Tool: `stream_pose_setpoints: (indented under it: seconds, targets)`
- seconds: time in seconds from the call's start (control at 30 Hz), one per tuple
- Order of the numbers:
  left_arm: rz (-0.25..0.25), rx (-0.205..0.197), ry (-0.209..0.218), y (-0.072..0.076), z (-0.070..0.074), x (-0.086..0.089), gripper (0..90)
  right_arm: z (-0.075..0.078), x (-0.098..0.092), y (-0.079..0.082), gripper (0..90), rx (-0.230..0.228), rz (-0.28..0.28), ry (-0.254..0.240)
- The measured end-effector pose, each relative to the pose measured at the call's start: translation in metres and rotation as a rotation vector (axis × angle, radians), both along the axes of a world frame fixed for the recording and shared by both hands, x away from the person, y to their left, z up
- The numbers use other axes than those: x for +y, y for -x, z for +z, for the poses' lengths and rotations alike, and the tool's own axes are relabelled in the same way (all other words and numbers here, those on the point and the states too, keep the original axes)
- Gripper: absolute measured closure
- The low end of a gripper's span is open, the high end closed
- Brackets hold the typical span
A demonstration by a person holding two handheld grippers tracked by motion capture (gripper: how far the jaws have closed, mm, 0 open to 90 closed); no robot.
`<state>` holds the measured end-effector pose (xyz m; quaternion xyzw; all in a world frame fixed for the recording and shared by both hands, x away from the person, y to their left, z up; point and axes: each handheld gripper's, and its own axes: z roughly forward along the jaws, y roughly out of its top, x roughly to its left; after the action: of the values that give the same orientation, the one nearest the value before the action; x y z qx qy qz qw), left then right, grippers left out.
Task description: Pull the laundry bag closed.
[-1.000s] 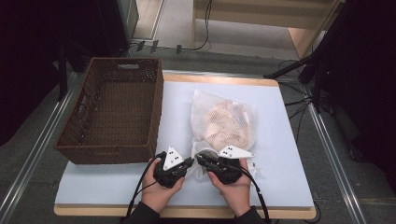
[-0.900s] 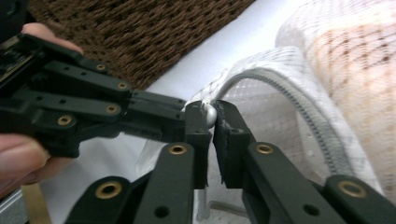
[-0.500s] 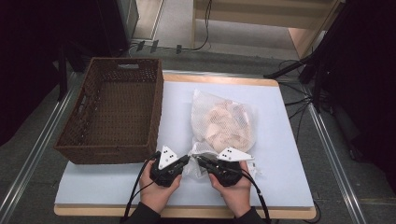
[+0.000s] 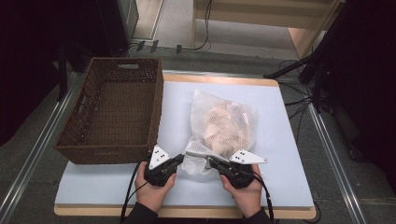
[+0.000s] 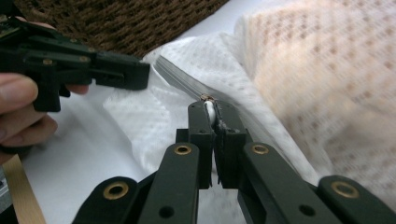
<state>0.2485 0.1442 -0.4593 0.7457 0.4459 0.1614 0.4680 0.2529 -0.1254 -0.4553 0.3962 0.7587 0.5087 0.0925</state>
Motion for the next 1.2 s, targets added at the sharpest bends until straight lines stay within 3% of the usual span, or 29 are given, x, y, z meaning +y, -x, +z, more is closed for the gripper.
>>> stream_pose_setpoints:
  seconds: [0.23,0.5,0.67,0.83,1.07,1.2]
  targets:
    - [-0.009,-0.013,-0.022,0.006,0.0,-0.004,90.0,0.0,-0.016,0.003,87.4,0.004,-0.012,-0.009]
    - [0.045,0.005,-0.009,0.002,0.0,0.008,90.0,0.003,-0.037,0.008,87.4,0.012,-0.052,-0.015]
    - [0.02,0.002,-0.01,0.004,-0.001,0.005,90.0,0.001,-0.054,0.008,87.4,0.025,-0.084,-0.025]
    - [-0.006,-0.003,-0.018,0.006,0.0,0.0,90.0,0.0,-0.061,0.013,87.3,0.017,-0.094,-0.004]
    - [0.028,0.008,-0.025,0.005,-0.001,0.003,90.0,0.001,-0.072,0.017,87.4,0.02,-0.112,-0.006]
    - [0.017,0.008,-0.021,0.005,-0.001,0.003,90.0,0.001,-0.082,0.017,87.4,0.021,-0.131,-0.01]
